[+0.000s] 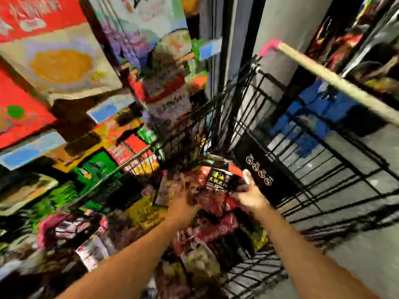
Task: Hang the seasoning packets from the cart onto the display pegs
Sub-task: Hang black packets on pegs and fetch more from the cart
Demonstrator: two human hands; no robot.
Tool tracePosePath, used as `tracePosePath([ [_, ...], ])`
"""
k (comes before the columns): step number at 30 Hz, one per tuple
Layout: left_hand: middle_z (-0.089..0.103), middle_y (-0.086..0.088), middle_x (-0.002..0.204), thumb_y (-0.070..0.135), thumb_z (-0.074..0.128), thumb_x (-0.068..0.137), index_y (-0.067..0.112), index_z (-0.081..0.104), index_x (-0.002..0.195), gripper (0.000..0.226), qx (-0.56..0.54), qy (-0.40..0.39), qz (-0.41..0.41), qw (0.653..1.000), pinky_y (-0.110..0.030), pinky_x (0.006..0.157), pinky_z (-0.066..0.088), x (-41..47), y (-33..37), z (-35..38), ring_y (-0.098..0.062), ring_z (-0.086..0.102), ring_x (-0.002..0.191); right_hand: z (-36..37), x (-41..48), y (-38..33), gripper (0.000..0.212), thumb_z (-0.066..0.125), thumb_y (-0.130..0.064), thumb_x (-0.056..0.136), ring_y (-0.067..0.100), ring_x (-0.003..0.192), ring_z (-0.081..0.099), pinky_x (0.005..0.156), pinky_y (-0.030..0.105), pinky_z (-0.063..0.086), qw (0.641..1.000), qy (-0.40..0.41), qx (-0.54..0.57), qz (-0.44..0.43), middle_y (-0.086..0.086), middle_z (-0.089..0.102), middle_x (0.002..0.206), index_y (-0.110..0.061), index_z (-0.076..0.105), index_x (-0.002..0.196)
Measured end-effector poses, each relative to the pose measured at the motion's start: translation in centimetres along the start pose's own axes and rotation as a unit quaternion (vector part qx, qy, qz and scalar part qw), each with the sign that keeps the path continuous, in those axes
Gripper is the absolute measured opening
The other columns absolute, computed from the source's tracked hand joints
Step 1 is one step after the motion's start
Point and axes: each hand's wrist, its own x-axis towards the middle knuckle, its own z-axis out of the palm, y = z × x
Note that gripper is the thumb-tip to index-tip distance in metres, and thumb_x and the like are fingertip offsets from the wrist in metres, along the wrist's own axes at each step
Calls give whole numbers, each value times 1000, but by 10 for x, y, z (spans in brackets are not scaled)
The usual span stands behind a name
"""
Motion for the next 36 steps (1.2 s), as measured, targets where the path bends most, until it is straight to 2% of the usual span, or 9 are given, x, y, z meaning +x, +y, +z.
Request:
tracePosePath([
  [4,48,-11,153,54,67,91,19,33,157,82,-36,18,-55,998,-39,109,42,50,-25,28,-36,49,136,38,33,17,32,73,-3,90,10,62,46,49,19,37,996,-38,54,64,-1,52,73,-22,49,80],
  [10,47,-10,152,39,74,91,12,43,151,72,-80,8,-98,992,-37,113,37,81,-25,46,-32,46,137,66,33,19,53,68,-7,95,27,125,55,94,26,40,993,-24,39,108,14,56,135,-10,46,144],
  [14,69,-4,92,14,78,88,16,64,98,17,-216,-56,-139,965,-19,65,49,62,-34,27,-21,63,86,77,19,19,41,70,-22,95,26,120,59,105,38,48,991,24,79,104,8,63,126,-15,55,133],
  [21,75,-19,110,14,84,83,4,63,124,47,-349,-190,-186,899,-37,69,60,1,-98,-25,-34,73,88,97,-13,13,26,76,-14,88,29,83,74,78,42,61,925,-113,291,215,11,78,94,-9,73,114],
  [24,70,-14,119,25,78,86,13,60,124,44,-326,-233,-173,900,-35,78,60,-9,-100,-43,-37,69,106,104,-25,6,30,71,-4,91,34,92,73,91,51,58,925,-107,295,214,17,75,104,-6,64,120],
  [27,74,-4,110,61,70,84,21,71,112,49,-338,-151,-171,913,-33,83,56,15,-73,-58,-22,70,99,86,-36,1,42,71,-12,92,33,112,66,103,52,52,955,-64,237,169,12,67,122,-9,54,131],
  [30,73,-7,93,50,68,93,12,69,104,40,-377,-18,-159,912,-24,62,53,62,-26,-56,-18,68,78,51,-46,5,21,63,-6,97,32,101,70,94,47,57,966,-19,214,141,10,72,109,-13,61,117],
  [34,75,-14,107,77,90,37,8,66,124,113,-408,19,-144,901,-49,84,61,167,3,-11,-32,74,91,7,-60,15,16,63,-5,96,32,90,73,86,47,60,975,20,183,129,10,76,95,-18,70,102],
  [36,73,-18,108,57,99,43,2,64,118,100,-430,-26,-153,889,-57,82,60,173,35,-2,-33,73,89,-12,-68,18,18,62,-4,96,29,87,74,83,42,59,977,29,172,120,9,77,91,-20,70,95],
])
